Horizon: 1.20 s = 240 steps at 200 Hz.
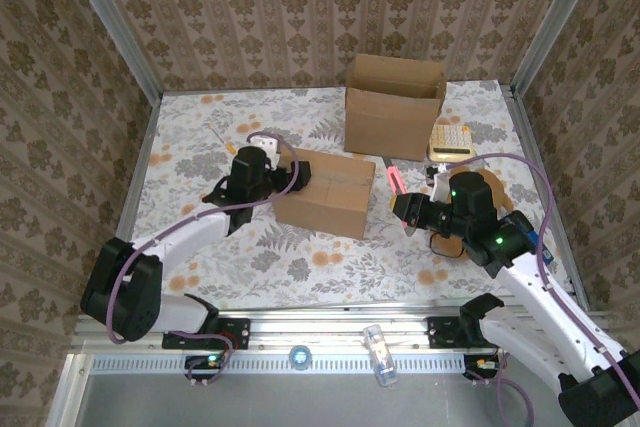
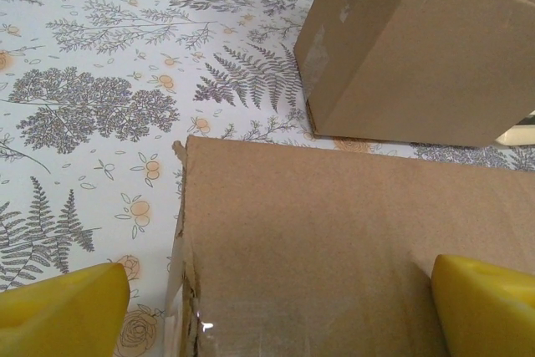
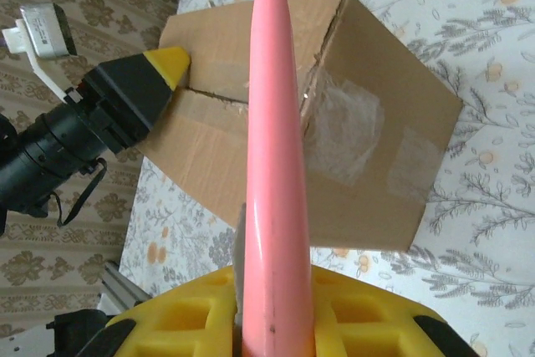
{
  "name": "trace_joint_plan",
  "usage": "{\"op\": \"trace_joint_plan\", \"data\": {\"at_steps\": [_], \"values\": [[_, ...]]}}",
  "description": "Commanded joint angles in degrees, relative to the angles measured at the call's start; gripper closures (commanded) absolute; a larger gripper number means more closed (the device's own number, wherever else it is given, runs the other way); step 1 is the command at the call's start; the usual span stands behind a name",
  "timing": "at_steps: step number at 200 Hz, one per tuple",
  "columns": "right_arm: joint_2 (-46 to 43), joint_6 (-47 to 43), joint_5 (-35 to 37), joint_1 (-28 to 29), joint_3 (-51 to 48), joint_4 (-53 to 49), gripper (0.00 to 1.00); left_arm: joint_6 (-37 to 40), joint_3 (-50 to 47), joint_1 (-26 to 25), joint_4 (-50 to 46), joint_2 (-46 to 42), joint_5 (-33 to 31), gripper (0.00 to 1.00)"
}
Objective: Unpack the express box
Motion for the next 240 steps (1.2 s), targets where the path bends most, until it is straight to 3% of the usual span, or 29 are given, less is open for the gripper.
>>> {"op": "trace_joint_plan", "data": {"at_steps": [1,53,240], "values": [[0.32,3.41,-2.51,-0.25,2.65,-6.89,1.0,-0.49,-2.54,-0.66,-8.22,2.02,-2.33,0.08],[-1.12,8.95,-5.6,-0.03,0.25,-5.27,1.0,-0.23,0.36,-1.23,-13.29,5.13,-2.54,0.09],[6.51,8.28,-4.37,1.39,3.77,-1.69,1.0,-0.19,0.3,-1.41,-13.33,5.16,-1.93,0.1]]}}
